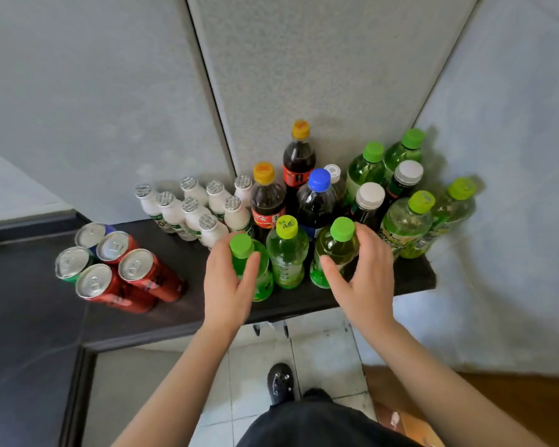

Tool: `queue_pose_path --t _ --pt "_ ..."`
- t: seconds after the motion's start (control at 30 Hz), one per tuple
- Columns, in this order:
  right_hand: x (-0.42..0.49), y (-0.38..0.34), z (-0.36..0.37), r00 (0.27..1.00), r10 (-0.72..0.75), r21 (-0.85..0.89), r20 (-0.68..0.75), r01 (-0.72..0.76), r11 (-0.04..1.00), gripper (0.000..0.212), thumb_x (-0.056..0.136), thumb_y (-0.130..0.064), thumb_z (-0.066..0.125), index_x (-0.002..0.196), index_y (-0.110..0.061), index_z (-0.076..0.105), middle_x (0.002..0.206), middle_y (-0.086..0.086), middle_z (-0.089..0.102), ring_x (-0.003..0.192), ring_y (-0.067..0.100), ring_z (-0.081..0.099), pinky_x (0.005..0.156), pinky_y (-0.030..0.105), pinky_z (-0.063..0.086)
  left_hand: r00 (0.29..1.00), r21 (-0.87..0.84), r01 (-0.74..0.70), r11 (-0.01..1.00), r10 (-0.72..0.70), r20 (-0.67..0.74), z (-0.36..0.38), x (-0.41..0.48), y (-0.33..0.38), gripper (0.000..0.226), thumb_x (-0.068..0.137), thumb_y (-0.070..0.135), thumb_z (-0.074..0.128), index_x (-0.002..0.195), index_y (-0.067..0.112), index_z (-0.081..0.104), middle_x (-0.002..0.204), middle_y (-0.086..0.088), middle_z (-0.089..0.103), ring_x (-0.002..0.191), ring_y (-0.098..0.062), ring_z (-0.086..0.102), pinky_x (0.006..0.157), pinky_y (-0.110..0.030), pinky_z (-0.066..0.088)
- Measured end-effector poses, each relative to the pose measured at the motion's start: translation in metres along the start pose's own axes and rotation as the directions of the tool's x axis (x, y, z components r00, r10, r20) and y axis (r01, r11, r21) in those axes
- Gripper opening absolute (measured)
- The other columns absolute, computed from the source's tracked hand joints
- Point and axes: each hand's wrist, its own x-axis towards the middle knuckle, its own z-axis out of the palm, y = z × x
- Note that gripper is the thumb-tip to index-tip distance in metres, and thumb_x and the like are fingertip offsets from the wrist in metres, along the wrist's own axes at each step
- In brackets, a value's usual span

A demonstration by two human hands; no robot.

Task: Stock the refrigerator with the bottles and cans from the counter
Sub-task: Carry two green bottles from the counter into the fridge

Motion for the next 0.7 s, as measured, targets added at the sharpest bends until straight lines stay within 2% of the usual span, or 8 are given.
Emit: queue_pose_path --t 0.07,0.23,0.3,0.37,0.43,0.5,0.6,0.7 --pt "0.002 0.003 0.002 1.0 -0.017 -0.023 -0.002 0.017 1.0 0.059 0.084 -0.043 0.057 0.126 -0.002 0.051 0.122 0.01 0.056 0.114 0.025 0.049 0.097 0.039 0.042 1.0 0.004 0.028 1.0 -0.028 -0.007 0.0 -0.001 0.003 0.034 0.088 0.044 0.048 0.116 0.025 0.049 0.103 0.023 0.049 0.1 -0.003 0.048 0.084 -0.012 0.034" --pt "0.014 0.017 0.001 0.996 -0.092 -0.136 -0.003 0.09 0.987 0.051 0.085 -0.049 0.051 0.111 -0.006 0.062 0.104 0.011 0.056 0.096 0.028 0.051 0.078 0.035 0.044 0.997 0.006 0.082 0.997 -0.082 -0.007 0.0 -0.007 0.009 0.038 0.089 0.037 0.05 0.12 0.015 0.052 0.11 0.005 0.057 0.104 -0.01 0.053 0.09 -0.024 0.041" --pt "0.014 0.021 0.001 0.994 -0.107 -0.123 0.0 0.106 0.987 0.048 0.085 -0.048 0.051 0.107 -0.007 0.061 0.104 0.011 0.055 0.097 0.026 0.051 0.079 0.03 0.041 0.996 0.002 0.08 0.997 -0.08 -0.031 -0.002 -0.013 0.011 0.035 0.09 0.036 0.05 0.12 0.019 0.051 0.111 0.008 0.055 0.104 -0.006 0.051 0.091 -0.016 0.039" --pt "0.01 0.024 0.002 0.995 -0.097 -0.036 0.022 0.098 0.995 0.046 0.087 -0.046 0.049 0.11 -0.007 0.059 0.111 0.009 0.055 0.104 0.022 0.051 0.083 0.027 0.041 0.993 -0.007 0.093 0.996 -0.093 -0.068 -0.004 -0.023 0.014 0.034 0.09 0.035 0.051 0.123 0.026 0.049 0.112 0.013 0.053 0.104 0.0 0.049 0.087 -0.003 0.034" --pt "0.006 0.024 0.002 0.995 -0.077 0.11 0.07 0.069 0.991 0.045 0.089 -0.045 0.046 0.116 -0.01 0.055 0.117 0.002 0.054 0.109 0.009 0.048 0.087 0.019 0.04 0.985 -0.031 0.126 0.992 -0.129 -0.116 -0.006 -0.032 0.017 0.035 0.09 0.032 0.052 0.125 0.024 0.049 0.113 0.014 0.054 0.103 0.005 0.049 0.082 0.001 0.034" --pt "0.003 0.023 0.0 0.991 -0.105 0.2 0.077 0.088 0.976 0.04 0.091 -0.042 0.045 0.116 -0.012 0.054 0.111 -0.007 0.053 0.103 -0.002 0.045 0.086 0.01 0.034 0.968 -0.068 0.17 0.983 -0.18 -0.175 -0.009 -0.041 0.019 0.033 0.092 0.025 0.056 0.123 0.018 0.052 0.109 0.018 0.054 0.099 0.011 0.05 0.079 0.001 0.035" --pt "0.0 0.022 -0.003 0.991 -0.123 0.253 0.054 0.106 0.962 0.036 0.092 -0.04 0.045 0.108 -0.01 0.056 0.101 -0.008 0.053 0.093 0.0 0.047 0.079 0.007 0.034 0.942 -0.111 0.232 0.966 -0.252 -0.224 -0.017 -0.057 0.023 0.026 0.093 0.019 0.057 0.119 0.021 0.055 0.102 0.024 0.057 0.097 0.013 0.053 0.08 -0.002 0.039" --pt "-0.007 0.014 -0.009 0.99 -0.136 0.308 0.036 0.118 0.944 0.03 0.092 -0.038 0.043 0.1 -0.012 0.055 0.092 -0.007 0.052 0.084 0.004 0.048 0.076 0.005 0.035 0.917 -0.147 0.261 0.954 -0.293 -0.272 -0.026 -0.08 0.03 0.023 0.089 0.032 0.053 0.112 0.029 0.055 0.1 0.028 0.061 0.097 0.01 0.055 0.078 -0.003 0.04"
